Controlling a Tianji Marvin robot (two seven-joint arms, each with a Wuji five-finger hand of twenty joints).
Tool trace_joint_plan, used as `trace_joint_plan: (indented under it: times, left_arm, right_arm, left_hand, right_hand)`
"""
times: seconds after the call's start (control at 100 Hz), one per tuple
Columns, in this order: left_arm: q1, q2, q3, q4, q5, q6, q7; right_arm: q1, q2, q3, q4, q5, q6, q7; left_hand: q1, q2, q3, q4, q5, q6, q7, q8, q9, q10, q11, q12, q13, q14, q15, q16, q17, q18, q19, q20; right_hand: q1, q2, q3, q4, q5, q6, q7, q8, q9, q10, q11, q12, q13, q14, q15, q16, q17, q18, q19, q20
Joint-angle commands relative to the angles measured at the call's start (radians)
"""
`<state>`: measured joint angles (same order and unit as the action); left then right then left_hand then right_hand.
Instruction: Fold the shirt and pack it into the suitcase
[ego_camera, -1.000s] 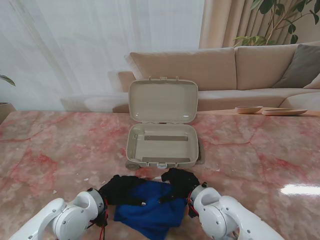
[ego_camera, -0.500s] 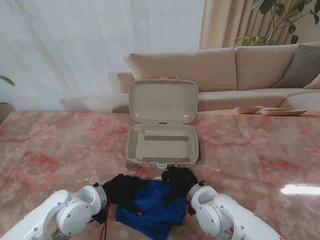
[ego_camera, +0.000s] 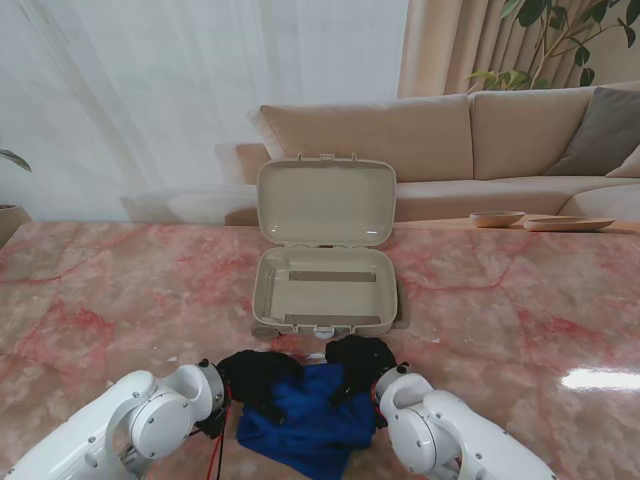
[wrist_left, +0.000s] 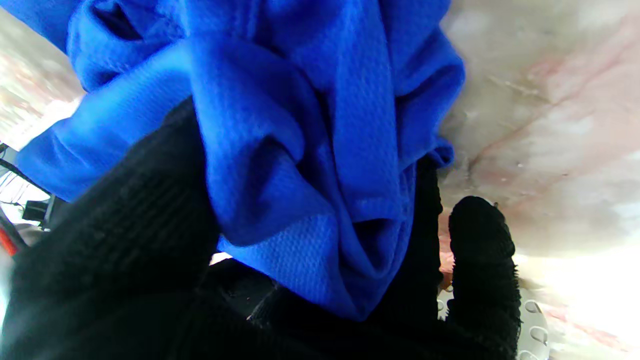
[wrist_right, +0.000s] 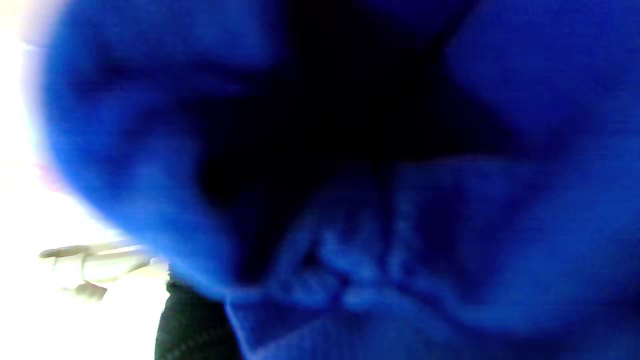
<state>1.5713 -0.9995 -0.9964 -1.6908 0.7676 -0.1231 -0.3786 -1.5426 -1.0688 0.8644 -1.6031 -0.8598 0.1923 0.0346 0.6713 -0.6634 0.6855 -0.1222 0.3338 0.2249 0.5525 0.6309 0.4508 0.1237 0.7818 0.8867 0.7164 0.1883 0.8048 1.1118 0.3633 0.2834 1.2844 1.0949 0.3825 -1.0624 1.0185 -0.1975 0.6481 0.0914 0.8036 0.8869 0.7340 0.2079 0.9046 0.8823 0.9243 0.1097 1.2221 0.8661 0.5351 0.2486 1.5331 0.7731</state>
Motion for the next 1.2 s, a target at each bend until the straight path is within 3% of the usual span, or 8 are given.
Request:
trace_joint_plan:
  times: [0.0,0.3,0.35,0.42,0.49,0.51,0.63,1.19]
  left_arm:
    - [0.026,0.005,0.024,0.074,0.003,0.009,-0.015]
    - [0.021,-0.017,0.029,0.125,-0.061,0.023,0.074]
    - [0.023,-0.021,0.026,0.131,-0.082,0.026,0.087]
    - [0.026,-0.027,0.023,0.138,-0.113,0.031,0.103]
    - [0.029,-0.032,0.017,0.141,-0.141,0.032,0.110]
    - [0.031,-0.033,0.016,0.142,-0.149,0.032,0.115]
    - [0.039,-0.043,0.007,0.147,-0.188,0.029,0.142]
    - [0.091,-0.086,-0.071,0.036,-0.340,0.060,0.247]
  right_arm:
    - [-0.012,0.002,-0.002,0.032,0.000,0.016,0.013]
    - [-0.011,-0.008,-0.001,0.044,0.008,0.018,-0.036]
    - [-0.013,-0.009,0.001,0.043,0.011,0.018,-0.040]
    - [-0.015,-0.010,0.003,0.040,0.012,0.016,-0.044]
    - [-0.019,-0.011,0.007,0.036,0.016,0.014,-0.045]
    - [-0.020,-0.011,0.008,0.034,0.017,0.013,-0.045]
    - [-0.032,-0.012,0.020,0.022,0.028,0.005,-0.045]
    - [-0.109,-0.028,0.128,-0.096,0.025,-0.037,-0.129]
  left_hand:
    - [0.051,-0.032,0.067,-0.011,-0.015,-0.005,0.106,0.045,0.135,-0.025,-0.009,-0.033,0.085,-0.018,0.047,0.023,0.037,-0.016,0.085,0.039]
    - [0.347,-0.025,-0.102,-0.058,0.070,-0.141,0.487,0.285,0.381,-0.128,0.163,0.195,0.293,-0.069,0.325,0.088,0.247,-0.057,0.309,0.053]
    - [0.406,-0.003,-0.138,-0.047,0.091,-0.164,0.534,0.294,0.418,-0.143,0.190,0.198,0.323,-0.072,0.362,0.078,0.279,-0.063,0.341,0.041]
    - [0.456,0.001,-0.125,-0.036,0.112,-0.182,0.586,0.301,0.442,-0.145,0.217,0.203,0.344,-0.061,0.394,0.078,0.302,-0.061,0.363,0.037]
    - [0.454,-0.012,-0.068,-0.035,0.119,-0.184,0.615,0.303,0.446,-0.140,0.242,0.218,0.355,-0.064,0.411,0.076,0.318,-0.063,0.374,0.029]
    - [0.454,-0.020,-0.040,-0.031,0.124,-0.187,0.629,0.312,0.447,-0.137,0.251,0.231,0.360,-0.065,0.416,0.077,0.323,-0.061,0.377,0.028]
    - [0.440,-0.049,0.072,-0.026,0.145,-0.189,0.665,0.351,0.457,-0.127,0.278,0.294,0.385,-0.078,0.433,0.077,0.350,-0.060,0.385,0.024]
    - [0.425,-0.076,0.177,-0.006,0.199,-0.173,0.694,0.417,0.479,-0.102,0.299,0.390,0.437,-0.083,0.447,0.073,0.409,-0.038,0.396,0.024]
  right_hand:
    - [0.116,-0.030,0.112,0.042,0.026,-0.036,0.065,0.006,0.033,-0.025,0.039,0.026,0.074,-0.024,0.058,0.016,0.032,-0.008,0.073,0.028]
    - [0.155,0.035,0.070,0.039,0.103,-0.130,0.271,0.009,0.184,-0.090,0.111,0.065,0.229,-0.073,0.156,-0.009,0.357,-0.087,0.173,-0.035]
    - [0.172,0.035,0.059,0.004,0.107,-0.143,0.310,-0.033,0.205,-0.096,0.119,0.070,0.253,-0.082,0.170,-0.017,0.364,0.064,-0.164,-0.433]
    - [0.196,0.034,0.046,-0.025,0.121,-0.166,0.358,-0.059,0.241,-0.109,0.134,0.077,0.294,-0.097,0.189,-0.025,0.426,-0.051,0.103,0.042]
    - [0.227,0.037,0.031,-0.039,0.141,-0.190,0.401,-0.073,0.285,-0.123,0.151,0.084,0.344,-0.115,0.211,-0.032,0.497,-0.002,0.052,-0.100]
    - [0.234,0.038,0.029,-0.040,0.149,-0.198,0.413,-0.075,0.298,-0.128,0.156,0.086,0.357,-0.121,0.216,-0.034,0.391,0.081,-0.162,-0.333]
    - [0.282,0.037,0.028,-0.035,0.192,-0.227,0.463,-0.093,0.378,-0.151,0.188,0.104,0.394,-0.170,0.301,-0.008,0.433,-0.064,0.302,-0.049]
    - [0.323,-0.007,0.257,0.156,0.244,-0.222,0.569,0.004,0.480,-0.166,0.265,0.288,0.396,-0.264,0.463,0.073,0.616,-0.147,0.477,-0.183]
